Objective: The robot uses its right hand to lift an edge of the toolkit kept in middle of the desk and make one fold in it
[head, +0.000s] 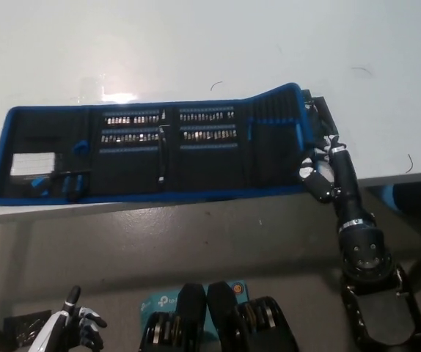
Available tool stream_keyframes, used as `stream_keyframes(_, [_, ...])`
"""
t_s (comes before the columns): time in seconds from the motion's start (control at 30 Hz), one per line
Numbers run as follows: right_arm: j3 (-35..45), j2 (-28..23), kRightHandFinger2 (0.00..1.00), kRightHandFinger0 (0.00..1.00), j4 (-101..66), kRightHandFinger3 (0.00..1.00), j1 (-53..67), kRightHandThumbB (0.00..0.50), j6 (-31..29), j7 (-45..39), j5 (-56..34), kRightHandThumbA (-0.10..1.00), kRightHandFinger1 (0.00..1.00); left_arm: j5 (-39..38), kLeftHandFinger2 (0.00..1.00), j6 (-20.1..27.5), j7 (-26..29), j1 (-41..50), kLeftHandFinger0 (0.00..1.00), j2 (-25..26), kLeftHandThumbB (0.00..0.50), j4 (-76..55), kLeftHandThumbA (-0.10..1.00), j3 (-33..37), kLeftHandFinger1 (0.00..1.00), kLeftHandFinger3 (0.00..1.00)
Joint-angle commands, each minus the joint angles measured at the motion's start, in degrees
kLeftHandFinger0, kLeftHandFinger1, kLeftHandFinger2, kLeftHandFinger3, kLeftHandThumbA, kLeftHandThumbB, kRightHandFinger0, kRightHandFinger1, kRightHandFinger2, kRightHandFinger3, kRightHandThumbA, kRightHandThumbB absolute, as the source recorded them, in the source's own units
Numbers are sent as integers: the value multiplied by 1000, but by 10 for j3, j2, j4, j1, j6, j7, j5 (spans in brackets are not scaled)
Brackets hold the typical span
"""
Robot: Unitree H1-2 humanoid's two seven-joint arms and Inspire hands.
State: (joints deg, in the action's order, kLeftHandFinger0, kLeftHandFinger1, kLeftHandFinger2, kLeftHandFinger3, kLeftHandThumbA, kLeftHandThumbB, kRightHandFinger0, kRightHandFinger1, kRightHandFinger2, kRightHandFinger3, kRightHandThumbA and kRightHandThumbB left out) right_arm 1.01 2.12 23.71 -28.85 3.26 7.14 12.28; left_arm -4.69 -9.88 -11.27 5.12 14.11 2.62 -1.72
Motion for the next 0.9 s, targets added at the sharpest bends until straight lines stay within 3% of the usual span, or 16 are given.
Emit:
stream_keyframes(0.0, [3,24,0,0,0,1000,-29,151,-67,-13,-53,-100,0,-3,284,19,-6,2,367,7,500,-6,1000,-3,322,353])
stream_keyframes(0.03, [3,27,0,0,-1,909,-33,103,-72,-10,-52,-100,0,-4,279,20,-5,2,364,6,500,-4,1000,-4,310,355])
stream_keyframes(0.07, [3,28,0,0,-1,742,-38,58,-76,-6,-52,-100,0,-3,287,12,-2,1,358,6,500,-9,1000,-5,309,363])
stream_keyframes(0.1, [0,27,1,0,-2,503,-41,39,-80,-1,-45,-100,0,-3,302,10,-3,0,367,7,500,-13,1000,-5,318,370])
stream_keyframes(0.13, [-5,25,16,0,-2,339,-47,39,-90,9,-31,-100,0,-2,324,3,-4,-1,384,8,500,-18,1000,-5,330,387])
stream_keyframes(0.2, [-8,21,8,0,8,254,-53,38,-108,20,-22,-100,0,-4,330,0,-6,-2,411,10,500,-20,1000,-5,339,397])
stream_keyframes(0.47, [-5,13,0,0,1,264,-57,62,-102,8,-36,-100,0,1,296,3,-11,-8,373,21,500,-20,1000,-1,337,378])
stream_keyframes(0.87, [-66,-21,11,0,-11,293,-62,83,-97,7,35,-100,0,4,294,-3,-16,-12,368,26,500,-22,1000,1,332,353])
